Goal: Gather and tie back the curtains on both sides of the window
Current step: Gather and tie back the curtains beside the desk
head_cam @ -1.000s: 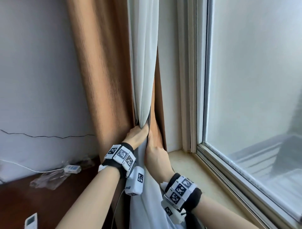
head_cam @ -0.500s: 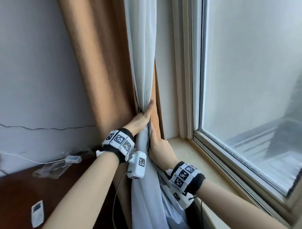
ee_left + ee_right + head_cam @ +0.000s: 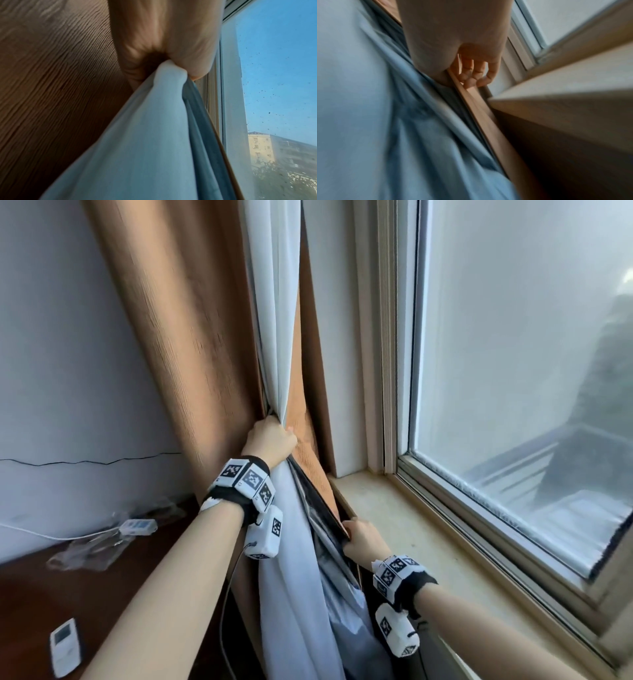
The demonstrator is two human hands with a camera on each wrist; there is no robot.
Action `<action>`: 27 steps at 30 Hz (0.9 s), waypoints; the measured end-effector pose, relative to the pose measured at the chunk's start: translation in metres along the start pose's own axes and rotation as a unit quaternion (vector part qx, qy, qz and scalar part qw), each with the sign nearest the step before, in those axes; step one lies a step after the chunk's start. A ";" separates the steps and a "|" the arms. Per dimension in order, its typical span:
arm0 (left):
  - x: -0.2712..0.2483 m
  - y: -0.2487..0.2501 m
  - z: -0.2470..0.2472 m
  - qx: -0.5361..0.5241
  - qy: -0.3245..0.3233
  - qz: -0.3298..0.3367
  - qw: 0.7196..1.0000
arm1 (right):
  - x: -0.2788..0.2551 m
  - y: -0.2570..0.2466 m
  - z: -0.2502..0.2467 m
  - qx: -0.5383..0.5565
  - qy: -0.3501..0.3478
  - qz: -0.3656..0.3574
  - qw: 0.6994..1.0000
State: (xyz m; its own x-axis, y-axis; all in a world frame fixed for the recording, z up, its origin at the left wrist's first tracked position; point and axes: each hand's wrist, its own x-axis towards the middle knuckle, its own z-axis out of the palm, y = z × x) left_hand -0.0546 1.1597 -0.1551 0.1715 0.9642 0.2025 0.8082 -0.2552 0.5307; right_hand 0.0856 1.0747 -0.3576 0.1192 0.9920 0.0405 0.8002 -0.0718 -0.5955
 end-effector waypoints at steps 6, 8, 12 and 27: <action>0.008 -0.009 -0.002 0.027 0.018 0.003 0.999 | -0.015 0.018 0.033 -0.076 -0.050 0.041 0.995; 0.014 -0.011 -0.002 0.039 0.029 0.000 0.999 | -0.024 0.021 0.039 -0.115 -0.034 0.049 0.992; 0.029 -0.015 -0.003 0.054 0.046 -0.003 0.997 | -0.049 0.040 0.032 -0.093 0.041 0.080 0.992; 0.031 0.010 0.017 0.029 0.028 0.041 0.998 | -0.108 0.039 0.129 0.073 -0.062 0.270 0.958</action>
State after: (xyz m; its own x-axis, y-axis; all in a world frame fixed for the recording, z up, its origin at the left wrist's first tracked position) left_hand -0.0319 1.1881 -0.1575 0.2082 0.9343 0.2894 0.8248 -0.3267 0.4615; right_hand 0.0279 0.9778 -0.4882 0.4146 0.8196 -0.3955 0.5498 -0.5719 -0.6088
